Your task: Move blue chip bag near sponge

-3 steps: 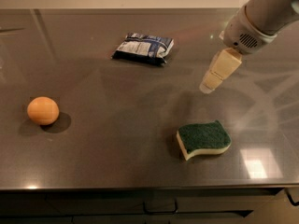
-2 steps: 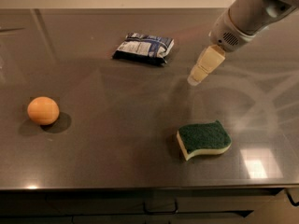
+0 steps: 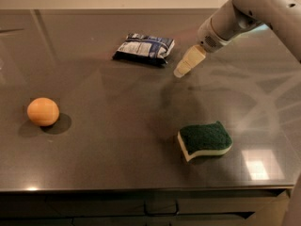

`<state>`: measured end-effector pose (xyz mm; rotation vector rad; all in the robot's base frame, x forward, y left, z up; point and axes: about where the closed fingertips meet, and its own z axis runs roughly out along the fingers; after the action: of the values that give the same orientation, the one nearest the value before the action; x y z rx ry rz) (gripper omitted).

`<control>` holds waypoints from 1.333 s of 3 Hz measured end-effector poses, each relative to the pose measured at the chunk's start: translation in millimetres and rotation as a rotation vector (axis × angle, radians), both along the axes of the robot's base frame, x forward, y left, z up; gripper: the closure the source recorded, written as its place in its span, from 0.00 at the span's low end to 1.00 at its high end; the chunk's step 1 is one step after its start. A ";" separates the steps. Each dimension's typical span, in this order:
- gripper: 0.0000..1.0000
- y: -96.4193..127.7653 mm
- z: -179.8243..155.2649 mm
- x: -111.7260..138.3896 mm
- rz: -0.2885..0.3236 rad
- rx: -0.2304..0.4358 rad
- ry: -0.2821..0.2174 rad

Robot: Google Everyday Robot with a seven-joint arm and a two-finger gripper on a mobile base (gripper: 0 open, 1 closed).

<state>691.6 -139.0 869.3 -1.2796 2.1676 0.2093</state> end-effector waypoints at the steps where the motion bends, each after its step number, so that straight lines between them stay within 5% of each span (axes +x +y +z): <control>1: 0.00 6.8 -8.9 39.1 -0.034 0.033 -0.012; 4: 0.00 59.7 -20.2 73.8 -0.028 0.184 0.044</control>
Offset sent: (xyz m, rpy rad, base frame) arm 0.0930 0.0413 -0.0038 0.1430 -0.0162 -0.0551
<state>765.3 -79.4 849.1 -1.1505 2.1462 0.4192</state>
